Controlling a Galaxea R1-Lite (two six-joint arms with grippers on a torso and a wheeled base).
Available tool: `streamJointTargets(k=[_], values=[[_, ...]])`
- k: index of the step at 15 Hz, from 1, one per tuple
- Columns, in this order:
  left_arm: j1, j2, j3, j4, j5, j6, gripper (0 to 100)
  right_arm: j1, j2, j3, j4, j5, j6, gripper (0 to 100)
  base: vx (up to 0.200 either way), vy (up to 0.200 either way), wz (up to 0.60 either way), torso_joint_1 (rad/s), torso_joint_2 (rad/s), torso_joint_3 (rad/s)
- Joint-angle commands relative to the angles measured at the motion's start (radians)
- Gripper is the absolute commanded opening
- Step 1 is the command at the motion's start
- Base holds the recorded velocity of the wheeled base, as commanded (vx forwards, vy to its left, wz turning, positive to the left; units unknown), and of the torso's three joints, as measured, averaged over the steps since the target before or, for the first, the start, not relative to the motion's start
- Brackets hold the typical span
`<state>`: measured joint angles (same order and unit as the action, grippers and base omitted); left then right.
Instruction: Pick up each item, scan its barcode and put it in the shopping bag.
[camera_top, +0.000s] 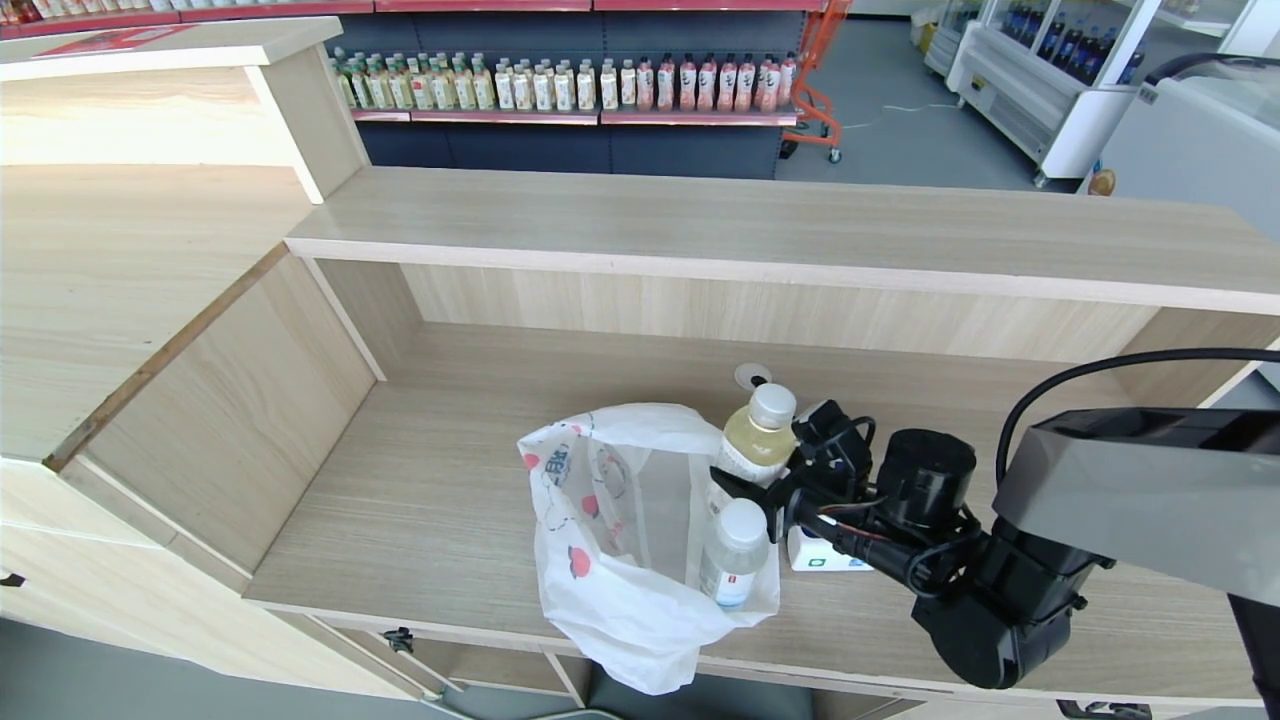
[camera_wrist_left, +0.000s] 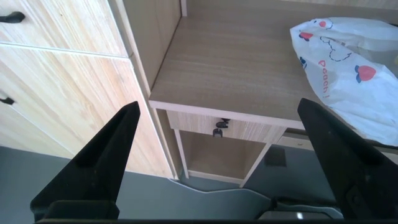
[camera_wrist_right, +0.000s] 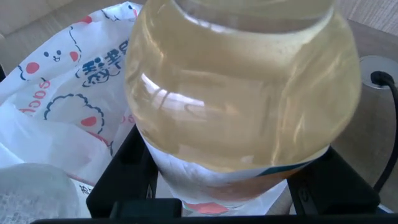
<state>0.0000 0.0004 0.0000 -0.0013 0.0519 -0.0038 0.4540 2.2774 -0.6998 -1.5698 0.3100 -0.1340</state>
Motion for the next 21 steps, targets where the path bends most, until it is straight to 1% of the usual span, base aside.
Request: streamJointTargets(k=[1,4,8,12,13,16,21], values=[[0.0,0.0,0.0,0.0,0.0,-0.001,100,-0.011,0.025,-0.02,-0.001,0.012,-0.01,0,0.0,0.0,0.0,0.0,0.0,0.0],[0.0,0.0,0.0,0.0,0.0,-0.001,100,-0.035,0.054,-0.064,-0.001,0.043,-0.049,0,0.0,0.0,0.0,0.0,0.0,0.0],[0.0,0.0,0.0,0.0,0.0,-0.001,100,-0.049,0.079,-0.076,-0.001,0.097,-0.061,0,0.0,0.0,0.0,0.0,0.0,0.0],[0.0,0.0,0.0,0.0,0.0,-0.001,100,-0.066,0.102,-0.127,-0.001,0.187,-0.053,0,0.0,0.0,0.0,0.0,0.0,0.0],[0.0,0.0,0.0,0.0,0.0,-0.002,100,-0.067,0.106,-0.133,-0.001,0.196,-0.052,0,0.0,0.0,0.0,0.0,0.0,0.0],[0.0,0.0,0.0,0.0,0.0,-0.001,100,-0.078,0.132,-0.175,-0.001,0.293,-0.052,0,0.0,0.0,0.0,0.0,0.0,0.0],[0.0,0.0,0.0,0.0,0.0,-0.002,100,-0.098,0.18,-0.213,-0.001,0.319,-0.055,0,0.0,0.0,0.0,0.0,0.0,0.0]])
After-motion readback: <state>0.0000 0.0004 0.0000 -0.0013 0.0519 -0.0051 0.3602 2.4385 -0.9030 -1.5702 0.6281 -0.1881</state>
